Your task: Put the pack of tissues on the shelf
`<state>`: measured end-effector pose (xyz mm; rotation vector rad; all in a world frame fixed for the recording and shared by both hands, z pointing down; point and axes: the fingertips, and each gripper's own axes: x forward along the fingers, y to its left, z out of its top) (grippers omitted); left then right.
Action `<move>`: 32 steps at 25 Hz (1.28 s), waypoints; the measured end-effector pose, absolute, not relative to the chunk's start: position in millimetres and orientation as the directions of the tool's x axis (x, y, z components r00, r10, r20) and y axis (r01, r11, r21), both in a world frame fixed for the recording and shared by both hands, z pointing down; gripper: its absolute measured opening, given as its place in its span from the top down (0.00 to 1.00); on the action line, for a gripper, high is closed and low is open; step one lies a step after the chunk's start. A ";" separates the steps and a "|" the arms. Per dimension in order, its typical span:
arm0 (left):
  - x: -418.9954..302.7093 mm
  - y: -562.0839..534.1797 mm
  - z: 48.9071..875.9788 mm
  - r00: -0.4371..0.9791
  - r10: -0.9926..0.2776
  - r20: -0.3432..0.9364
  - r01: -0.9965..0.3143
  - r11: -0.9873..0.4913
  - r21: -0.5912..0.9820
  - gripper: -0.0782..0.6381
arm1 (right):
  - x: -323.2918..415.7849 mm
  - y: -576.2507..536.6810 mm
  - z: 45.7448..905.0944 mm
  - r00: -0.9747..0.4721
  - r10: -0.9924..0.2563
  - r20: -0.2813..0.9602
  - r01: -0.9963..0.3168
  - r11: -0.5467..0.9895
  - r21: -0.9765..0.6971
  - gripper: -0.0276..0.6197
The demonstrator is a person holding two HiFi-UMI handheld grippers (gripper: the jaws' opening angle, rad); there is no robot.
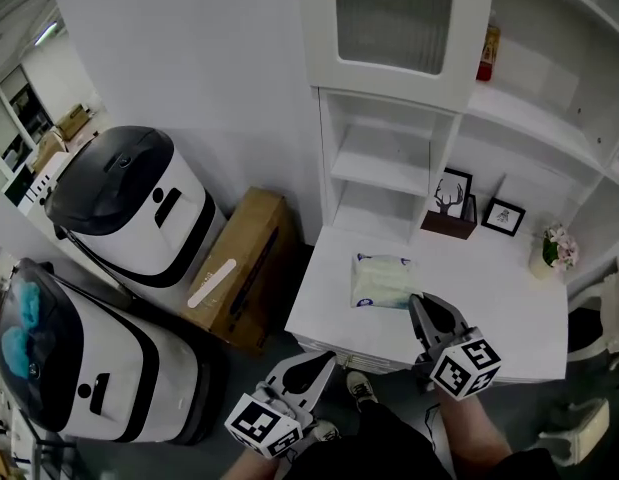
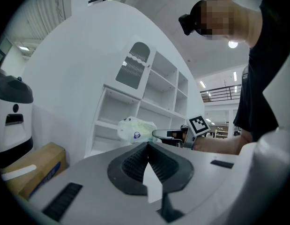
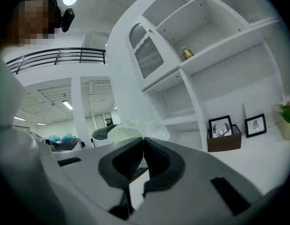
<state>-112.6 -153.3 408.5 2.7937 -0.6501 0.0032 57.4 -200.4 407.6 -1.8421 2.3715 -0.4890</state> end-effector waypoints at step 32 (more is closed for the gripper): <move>-51.3 -256.9 465.1 0.873 -0.466 0.143 -0.485 -0.801 0.350 0.88 | 115.6 -335.1 500.8 -0.269 -0.932 0.244 -0.923 0.177 -0.341 0.95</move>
